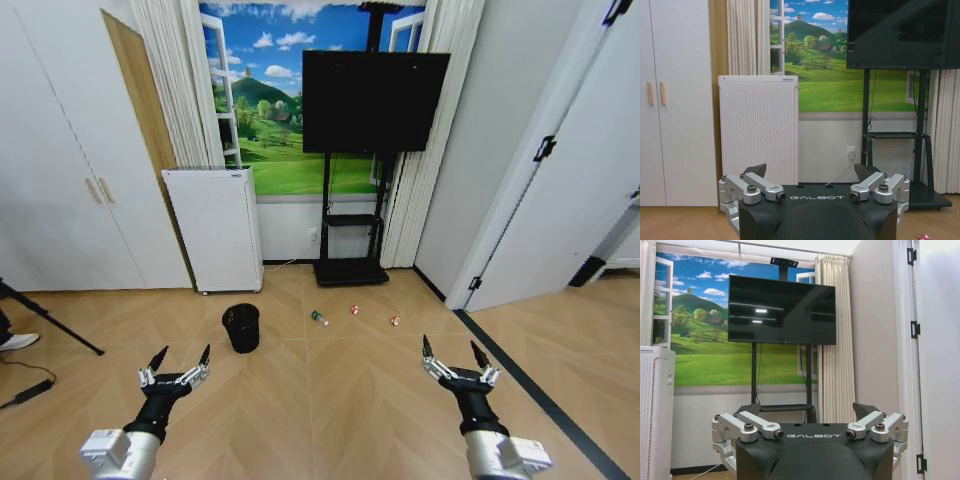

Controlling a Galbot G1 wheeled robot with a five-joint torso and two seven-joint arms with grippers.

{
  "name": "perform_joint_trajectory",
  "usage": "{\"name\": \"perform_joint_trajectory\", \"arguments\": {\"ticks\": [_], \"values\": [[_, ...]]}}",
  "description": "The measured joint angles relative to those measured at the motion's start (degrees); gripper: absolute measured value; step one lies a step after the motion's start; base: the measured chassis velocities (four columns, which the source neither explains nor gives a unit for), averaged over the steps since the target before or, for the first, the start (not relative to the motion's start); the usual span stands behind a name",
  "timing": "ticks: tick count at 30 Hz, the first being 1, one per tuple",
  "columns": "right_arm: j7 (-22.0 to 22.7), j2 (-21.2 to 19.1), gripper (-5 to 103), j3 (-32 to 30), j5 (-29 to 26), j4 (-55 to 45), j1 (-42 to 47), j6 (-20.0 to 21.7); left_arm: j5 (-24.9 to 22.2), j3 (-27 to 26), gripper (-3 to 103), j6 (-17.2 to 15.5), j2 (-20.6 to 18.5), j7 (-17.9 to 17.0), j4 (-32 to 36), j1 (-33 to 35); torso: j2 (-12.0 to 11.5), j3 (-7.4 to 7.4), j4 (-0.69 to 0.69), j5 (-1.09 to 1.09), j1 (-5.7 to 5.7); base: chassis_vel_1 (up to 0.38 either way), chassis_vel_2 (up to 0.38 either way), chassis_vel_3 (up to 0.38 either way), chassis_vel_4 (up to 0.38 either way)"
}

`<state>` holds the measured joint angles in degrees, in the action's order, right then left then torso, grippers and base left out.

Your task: Pick up the trash bin and place the garbage on the floor into it.

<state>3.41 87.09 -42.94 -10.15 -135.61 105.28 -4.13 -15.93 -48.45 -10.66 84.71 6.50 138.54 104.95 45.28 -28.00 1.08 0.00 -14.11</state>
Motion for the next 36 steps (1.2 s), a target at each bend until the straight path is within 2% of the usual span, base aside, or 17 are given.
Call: {"name": "perform_joint_trajectory", "arguments": {"ticks": [4,12,21,36], "values": [[-0.1,0.1,100,-0.5,0.7,0.1,0.0,-1.6,0.1,0.0,96,0.0,0.0,0.0,0.0,0.1,0.0,0.00,0.00,0.00,0.00,0.000,0.000,0.000,0.000],[-0.2,0.1,100,-0.4,0.6,-0.1,0.2,-1.8,0.3,0.2,96,0.0,0.0,0.0,0.2,0.3,0.0,0.00,0.00,0.00,0.00,0.000,0.000,0.000,0.000],[0.4,0.0,100,-0.5,0.0,-0.5,0.4,1.7,1.1,0.3,96,-0.1,0.1,0.1,0.6,1.2,0.0,0.00,0.00,0.00,0.00,0.000,0.000,0.000,0.000],[-0.4,0.3,100,0.1,0.0,-0.2,0.7,1.6,1.1,0.0,96,0.1,0.8,0.1,1.3,1.5,0.0,0.00,0.00,0.00,0.01,-0.071,0.065,0.065,-0.066]]}}
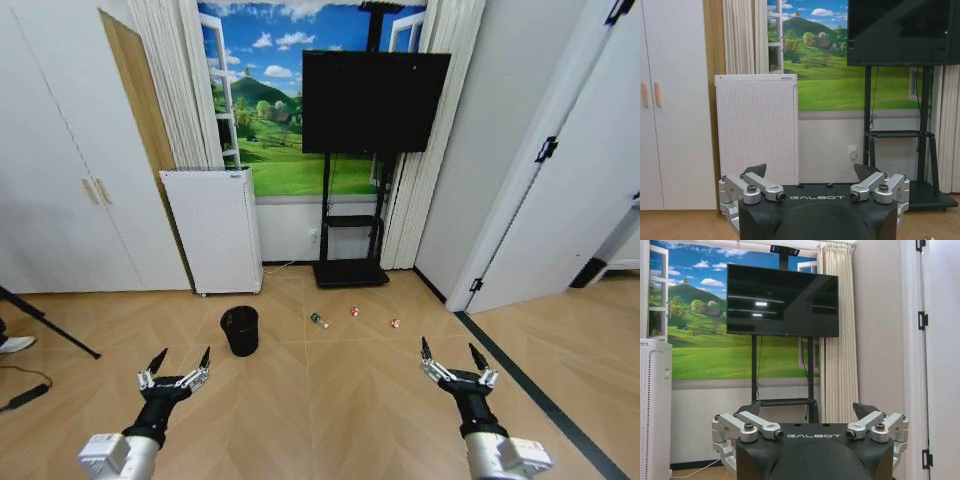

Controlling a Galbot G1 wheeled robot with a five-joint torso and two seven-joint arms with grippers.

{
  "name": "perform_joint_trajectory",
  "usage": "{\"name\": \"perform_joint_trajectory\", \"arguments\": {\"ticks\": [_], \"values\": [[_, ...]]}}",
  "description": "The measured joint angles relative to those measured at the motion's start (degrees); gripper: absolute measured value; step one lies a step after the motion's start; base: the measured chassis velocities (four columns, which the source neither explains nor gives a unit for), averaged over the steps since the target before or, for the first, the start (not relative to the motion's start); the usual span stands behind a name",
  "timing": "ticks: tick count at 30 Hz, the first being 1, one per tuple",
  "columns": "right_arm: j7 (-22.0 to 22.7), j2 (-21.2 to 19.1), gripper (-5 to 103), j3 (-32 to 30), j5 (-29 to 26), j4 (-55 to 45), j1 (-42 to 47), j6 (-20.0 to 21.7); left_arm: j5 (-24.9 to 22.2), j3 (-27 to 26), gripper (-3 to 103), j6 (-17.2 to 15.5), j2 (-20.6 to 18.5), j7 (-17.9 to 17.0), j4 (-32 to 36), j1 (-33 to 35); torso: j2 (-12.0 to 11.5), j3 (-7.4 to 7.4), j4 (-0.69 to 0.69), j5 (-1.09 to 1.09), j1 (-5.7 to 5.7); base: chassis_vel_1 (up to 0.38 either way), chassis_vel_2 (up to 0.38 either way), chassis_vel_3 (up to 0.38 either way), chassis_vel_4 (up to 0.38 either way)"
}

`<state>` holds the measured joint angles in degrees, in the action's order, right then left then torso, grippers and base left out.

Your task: Pick up the trash bin and place the garbage on the floor into it.

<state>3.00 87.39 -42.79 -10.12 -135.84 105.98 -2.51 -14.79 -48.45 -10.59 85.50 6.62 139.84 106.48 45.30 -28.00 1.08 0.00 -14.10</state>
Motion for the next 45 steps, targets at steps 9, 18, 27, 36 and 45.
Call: {"name": "perform_joint_trajectory", "arguments": {"ticks": [9,18,27,36,45], "values": [[0.0,0.1,100,0.4,0.3,0.5,-0.1,-0.1,0.2,-0.1,96,0.1,0.2,0.0,0.0,0.2,0.0,-0.02,-0.01,0.04,-0.02,-0.228,0.227,0.230,-0.228],[-0.1,0.0,100,0.9,0.3,1.2,-0.4,-0.3,0.2,-0.3,96,0.1,0.3,0.0,-0.1,0.2,0.0,-0.01,-0.01,-0.02,-0.02,-0.323,0.313,0.324,-0.327],[-0.2,-0.2,100,1.3,0.3,1.9,-0.8,-0.3,0.2,-0.5,96,0.1,0.3,-0.1,-0.4,0.3,0.0,-0.02,-0.01,0.01,-0.04,-0.364,0.366,0.361,-0.366],[-0.6,-0.7,100,1.5,0.3,2.2,-0.8,-0.5,0.5,-0.6,96,0.1,0.6,-0.2,-0.4,0.5,0.0,-0.01,0.00,0.01,-0.02,-0.344,0.347,0.343,-0.361],[-1.7,-1.3,100,1.3,-0.6,2.7,-0.8,-3.4,0.8,-0.4,96,0.2,0.6,-0.2,-0.5,0.6,0.0,0.00,0.00,0.00,-0.01,-0.350,0.344,0.358,-0.356]]}}
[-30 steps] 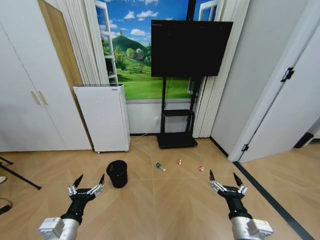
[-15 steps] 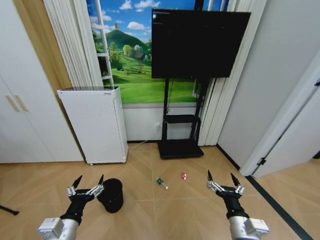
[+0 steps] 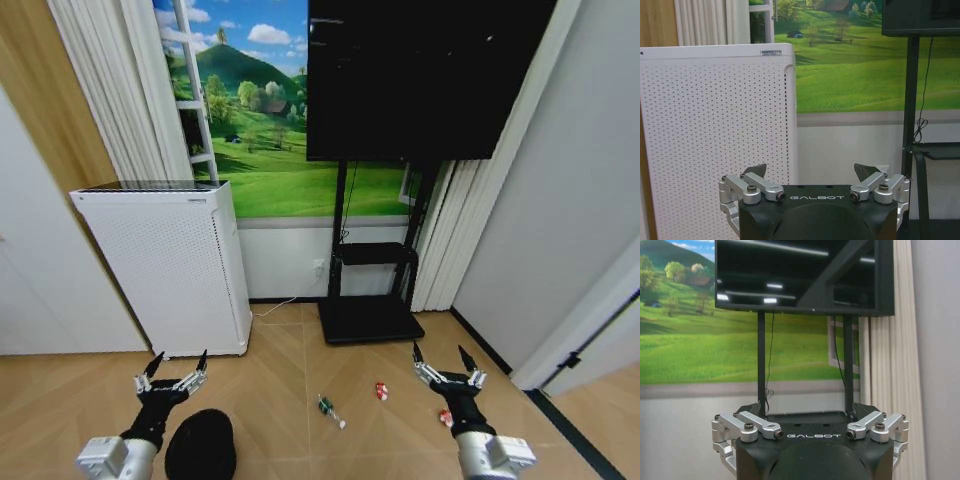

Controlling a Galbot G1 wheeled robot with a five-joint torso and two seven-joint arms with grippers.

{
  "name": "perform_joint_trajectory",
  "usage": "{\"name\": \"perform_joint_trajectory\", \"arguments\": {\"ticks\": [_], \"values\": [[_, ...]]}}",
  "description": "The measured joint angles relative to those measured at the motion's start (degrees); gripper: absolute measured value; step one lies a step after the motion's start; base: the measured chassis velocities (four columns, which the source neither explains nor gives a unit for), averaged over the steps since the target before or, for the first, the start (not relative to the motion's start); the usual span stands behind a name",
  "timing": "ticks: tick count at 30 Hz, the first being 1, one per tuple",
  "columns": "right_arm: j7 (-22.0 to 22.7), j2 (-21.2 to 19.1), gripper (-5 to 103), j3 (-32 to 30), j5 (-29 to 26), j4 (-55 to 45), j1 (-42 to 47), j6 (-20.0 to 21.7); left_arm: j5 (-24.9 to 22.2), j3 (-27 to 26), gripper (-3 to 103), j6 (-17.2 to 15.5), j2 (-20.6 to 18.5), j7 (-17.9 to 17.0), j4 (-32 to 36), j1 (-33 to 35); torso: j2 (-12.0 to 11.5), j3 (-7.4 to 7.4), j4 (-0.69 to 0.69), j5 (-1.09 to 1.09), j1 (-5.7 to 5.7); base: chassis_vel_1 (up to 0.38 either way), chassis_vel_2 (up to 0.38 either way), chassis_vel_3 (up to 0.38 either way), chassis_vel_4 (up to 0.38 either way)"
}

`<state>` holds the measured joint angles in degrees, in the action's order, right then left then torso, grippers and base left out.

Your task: Pick up the trash bin and place the garbage on the floor into it.

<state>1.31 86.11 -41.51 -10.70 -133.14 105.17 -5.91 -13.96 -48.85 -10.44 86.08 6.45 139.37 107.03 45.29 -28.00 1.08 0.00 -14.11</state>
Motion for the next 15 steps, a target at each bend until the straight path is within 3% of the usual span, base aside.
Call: {"name": "perform_joint_trajectory", "arguments": {"ticks": [7,11,14,15], "values": [[-1.7,0.0,100,-0.3,0.3,0.0,0.4,-0.7,0.8,0.0,97,0.6,-0.1,-0.2,-0.3,0.2,0.0,-0.01,0.01,-0.03,-0.04,-0.274,0.260,0.273,-0.232],[-1.8,0.0,100,-0.2,0.3,0.1,0.3,-0.8,1.1,0.0,97,0.6,-0.1,-0.6,-0.4,0.2,0.0,-0.03,-0.01,0.02,-0.07,-0.073,0.074,0.069,0.018],[-2.0,0.0,100,-0.1,0.3,0.2,0.4,-1.1,1.8,-0.2,98,1.0,-0.1,-1.0,-0.4,0.2,0.0,0.00,0.05,-0.01,0.00,0.053,-0.029,-0.054,-0.018],[-2.2,0.1,100,-0.1,0.4,0.4,0.4,-1.3,2.1,-0.4,98,1.6,0.0,-1.0,-0.4,0.3,0.0,0.01,0.00,0.00,0.02,0.094,-0.033,-0.070,0.072]]}}
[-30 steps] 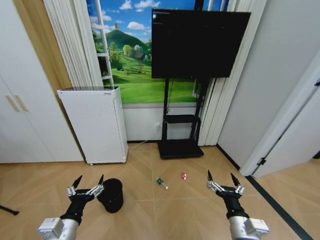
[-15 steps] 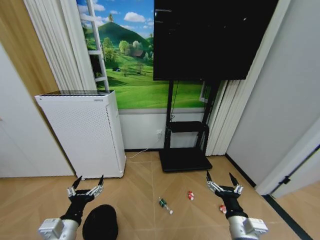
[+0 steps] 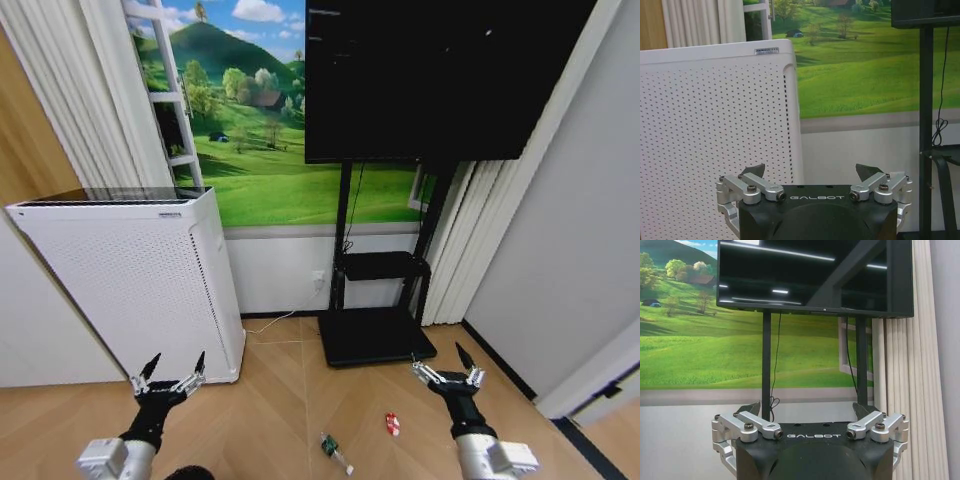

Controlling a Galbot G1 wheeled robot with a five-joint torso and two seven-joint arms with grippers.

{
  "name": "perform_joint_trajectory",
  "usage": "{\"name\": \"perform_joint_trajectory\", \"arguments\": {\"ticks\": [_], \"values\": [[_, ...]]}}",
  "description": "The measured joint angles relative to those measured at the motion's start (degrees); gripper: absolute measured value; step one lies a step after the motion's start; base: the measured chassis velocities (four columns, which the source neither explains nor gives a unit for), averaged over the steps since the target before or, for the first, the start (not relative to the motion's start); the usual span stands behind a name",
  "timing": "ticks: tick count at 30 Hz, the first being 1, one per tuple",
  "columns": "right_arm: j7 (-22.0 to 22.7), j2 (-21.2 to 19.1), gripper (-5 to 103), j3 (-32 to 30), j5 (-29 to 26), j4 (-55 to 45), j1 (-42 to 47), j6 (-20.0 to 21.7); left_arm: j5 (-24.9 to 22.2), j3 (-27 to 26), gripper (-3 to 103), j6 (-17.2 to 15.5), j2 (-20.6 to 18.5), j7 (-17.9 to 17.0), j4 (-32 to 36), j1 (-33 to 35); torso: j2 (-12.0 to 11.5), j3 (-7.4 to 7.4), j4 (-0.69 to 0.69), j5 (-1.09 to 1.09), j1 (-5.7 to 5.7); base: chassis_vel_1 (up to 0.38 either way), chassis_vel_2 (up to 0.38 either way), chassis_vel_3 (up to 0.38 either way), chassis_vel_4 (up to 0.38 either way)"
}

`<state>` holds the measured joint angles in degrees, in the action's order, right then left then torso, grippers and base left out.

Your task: Pick up the trash bin and place the garbage on the floor into it.

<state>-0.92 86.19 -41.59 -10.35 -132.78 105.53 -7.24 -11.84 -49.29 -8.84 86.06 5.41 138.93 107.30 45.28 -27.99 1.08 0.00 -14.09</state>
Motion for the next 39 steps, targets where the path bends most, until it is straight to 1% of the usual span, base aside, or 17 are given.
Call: {"name": "perform_joint_trajectory", "arguments": {"ticks": [5,10,12,17,28,36,38,39], "values": [[-0.2,0.4,100,0.3,0.3,0.4,0.0,-0.2,0.5,-0.5,99,0.3,0.3,-0.6,0.0,0.0,0.0,0.02,0.00,0.01,0.03,0.043,-0.024,-0.034,0.041],[-0.2,0.6,100,0.3,0.7,0.7,0.1,-0.4,0.5,-0.5,99,0.3,0.6,-1.2,-0.1,0.0,-0.5,0.30,0.00,0.01,0.24,0.000,0.000,0.000,0.000],[0.2,0.7,100,0.3,0.7,1.0,0.2,-1.0,0.6,-0.4,99,0.4,0.7,-1.2,-0.1,0.1,-1.5,0.87,0.00,0.01,0.68,0.000,0.000,0.000,0.000],[0.5,0.7,100,0.3,0.6,1.1,0.2,-1.1,0.6,-0.4,99,0.4,0.6,-1.1,-0.2,0.1,-2.5,1.45,-0.01,0.00,1.12,0.000,0.000,0.000,0.000],[1.0,0.8,100,0.9,1.7,1.6,0.0,-1.2,0.8,-0.2,99,0.6,0.5,-0.7,-0.3,0.1,-5.9,3.34,0.00,0.00,2.62,0.000,0.000,0.000,0.000],[1.0,1.0,100,1.0,2.5,1.5,0.1,-1.3,0.7,0.0,99,0.9,0.5,-0.1,-0.3,0.0,-7.6,4.32,0.00,0.00,3.30,0.000,0.000,0.000,0.000],[1.0,0.9,100,0.9,2.5,1.3,0.2,-1.6,0.7,0.0,99,0.9,0.5,0.0,-0.1,0.0,-8.4,4.78,0.00,0.00,3.61,0.000,0.000,0.000,0.000],[1.0,0.8,100,0.9,2.5,1.3,0.2,-1.7,0.7,0.0,101,1.0,0.5,0.0,0.0,0.1,-8.8,5.04,0.00,0.00,3.80,0.000,0.000,0.000,0.000]]}}
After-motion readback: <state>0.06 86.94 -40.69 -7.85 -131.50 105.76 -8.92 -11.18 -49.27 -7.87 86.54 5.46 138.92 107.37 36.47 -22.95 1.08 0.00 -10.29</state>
